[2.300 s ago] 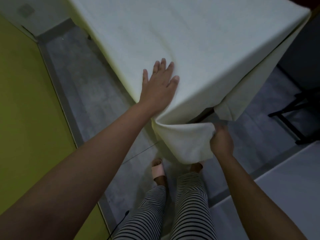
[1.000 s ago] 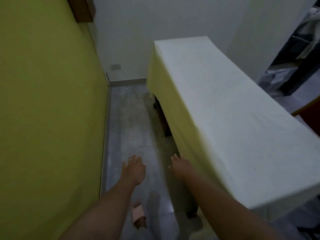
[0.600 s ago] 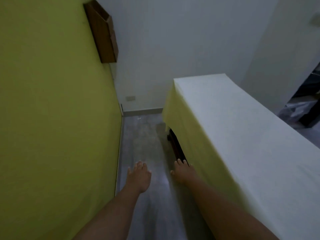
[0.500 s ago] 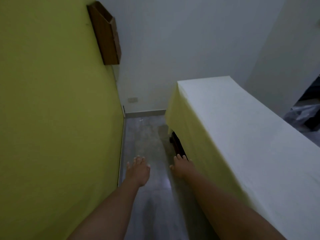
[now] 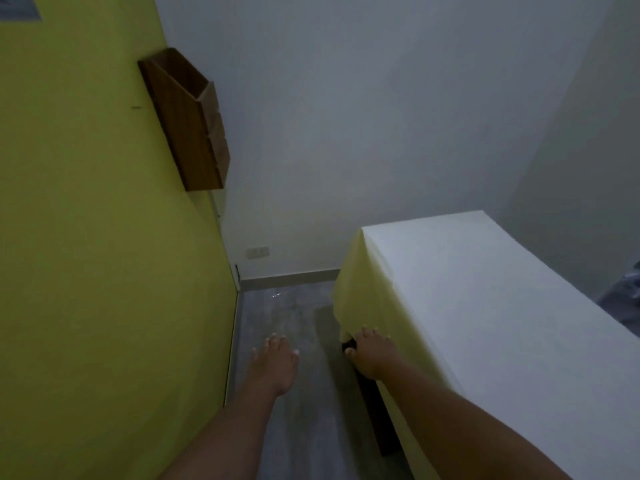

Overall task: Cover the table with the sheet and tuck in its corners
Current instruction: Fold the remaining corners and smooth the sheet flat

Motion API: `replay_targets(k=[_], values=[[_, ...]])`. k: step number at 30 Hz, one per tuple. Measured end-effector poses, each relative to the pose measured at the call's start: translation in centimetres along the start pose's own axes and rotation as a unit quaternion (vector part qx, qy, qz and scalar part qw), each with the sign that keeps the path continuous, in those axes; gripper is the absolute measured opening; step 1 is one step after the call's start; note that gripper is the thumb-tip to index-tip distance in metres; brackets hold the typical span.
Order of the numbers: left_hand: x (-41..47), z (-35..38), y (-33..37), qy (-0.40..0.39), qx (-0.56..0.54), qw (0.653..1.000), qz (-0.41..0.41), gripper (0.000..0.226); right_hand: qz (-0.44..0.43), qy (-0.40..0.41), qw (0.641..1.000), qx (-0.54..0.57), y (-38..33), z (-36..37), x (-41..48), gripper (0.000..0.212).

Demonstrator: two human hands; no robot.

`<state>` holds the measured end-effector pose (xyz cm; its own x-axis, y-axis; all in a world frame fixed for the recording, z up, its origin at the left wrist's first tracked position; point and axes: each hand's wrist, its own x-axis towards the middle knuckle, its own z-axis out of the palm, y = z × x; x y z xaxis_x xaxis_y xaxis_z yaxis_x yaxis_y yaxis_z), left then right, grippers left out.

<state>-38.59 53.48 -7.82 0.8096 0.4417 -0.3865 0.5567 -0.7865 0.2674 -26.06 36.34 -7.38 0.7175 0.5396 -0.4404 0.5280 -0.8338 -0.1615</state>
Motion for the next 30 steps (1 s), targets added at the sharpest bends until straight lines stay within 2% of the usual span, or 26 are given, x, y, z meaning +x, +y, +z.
replay_targets(k=[5, 10, 14, 18, 23, 27, 30], values=[[8.4, -4.3, 1.0, 0.012, -0.005, 1.000, 0.009, 0.055, -0.010, -0.006, 1.000, -0.026, -0.7, -5.0, 9.9, 0.058], [17.0, -7.5, -1.7, 0.011, 0.005, 1.000, -0.020, 0.054, -0.033, -0.002, 0.999, -0.028, -3.1, -7.7, 18.6, 0.057], [25.1, -10.6, -2.4, 0.003, 0.032, 0.999, -0.006, 0.055, -0.018, 0.010, 1.000, -0.013, -3.7, -10.6, 25.9, 0.059], [33.9, -14.6, -2.0, -0.017, 0.086, 0.996, 0.031, 0.058, 0.021, 0.012, 0.999, 0.020, -3.4, -13.2, 32.6, 0.060], [44.6, -19.8, 0.3, -0.041, 0.137, 0.985, 0.093, 0.056, 0.085, 0.061, 0.993, 0.057, -2.0, -17.8, 39.9, 0.062], [51.2, -20.5, 5.8, -0.080, 0.161, 0.968, 0.174, 0.056, 0.127, 0.087, 0.986, 0.070, 1.8, -21.3, 43.8, 0.061], [56.6, -21.0, 11.3, -0.076, 0.171, 0.953, 0.240, 0.055, 0.180, 0.123, 0.972, 0.087, 6.3, -24.7, 46.6, 0.059]])
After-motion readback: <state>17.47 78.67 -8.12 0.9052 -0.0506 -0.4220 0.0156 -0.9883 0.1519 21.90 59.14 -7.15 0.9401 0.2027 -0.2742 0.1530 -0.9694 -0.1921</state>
